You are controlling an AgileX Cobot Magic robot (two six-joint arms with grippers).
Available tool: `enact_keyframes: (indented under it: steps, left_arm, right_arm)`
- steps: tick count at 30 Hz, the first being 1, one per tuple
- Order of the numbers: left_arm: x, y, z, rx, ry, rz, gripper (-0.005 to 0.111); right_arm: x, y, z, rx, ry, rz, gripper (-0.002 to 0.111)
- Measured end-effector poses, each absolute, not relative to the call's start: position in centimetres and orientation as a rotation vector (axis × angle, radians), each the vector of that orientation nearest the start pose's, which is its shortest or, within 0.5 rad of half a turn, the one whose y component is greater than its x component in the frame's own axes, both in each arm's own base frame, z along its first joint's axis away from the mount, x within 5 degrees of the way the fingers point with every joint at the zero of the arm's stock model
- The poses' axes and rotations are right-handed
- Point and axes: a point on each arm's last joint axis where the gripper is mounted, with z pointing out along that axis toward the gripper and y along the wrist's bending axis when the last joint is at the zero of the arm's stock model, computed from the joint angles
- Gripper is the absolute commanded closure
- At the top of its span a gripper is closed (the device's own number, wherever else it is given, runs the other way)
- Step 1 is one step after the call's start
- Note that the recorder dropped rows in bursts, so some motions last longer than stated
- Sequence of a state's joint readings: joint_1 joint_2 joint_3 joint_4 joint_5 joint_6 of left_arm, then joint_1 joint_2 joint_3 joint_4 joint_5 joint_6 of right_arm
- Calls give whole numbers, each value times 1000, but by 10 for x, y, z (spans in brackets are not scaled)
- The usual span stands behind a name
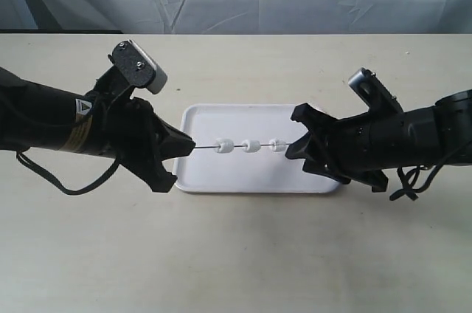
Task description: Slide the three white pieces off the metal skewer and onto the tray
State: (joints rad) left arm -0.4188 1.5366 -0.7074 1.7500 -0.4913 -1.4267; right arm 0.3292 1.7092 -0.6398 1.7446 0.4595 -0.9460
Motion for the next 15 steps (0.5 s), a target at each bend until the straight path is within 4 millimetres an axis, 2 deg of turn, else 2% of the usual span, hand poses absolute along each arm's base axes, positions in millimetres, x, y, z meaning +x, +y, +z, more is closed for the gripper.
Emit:
enact_keyframes:
  steps: [6,15]
  left_arm:
    - [241,-154,195,1104,2090,-609,107]
    - [237,-155,199,1129,2062,-651,107]
  right_arm:
    - [257,132,124,456,2656,1030,71]
    - [271,141,131,430,2620,1101,71]
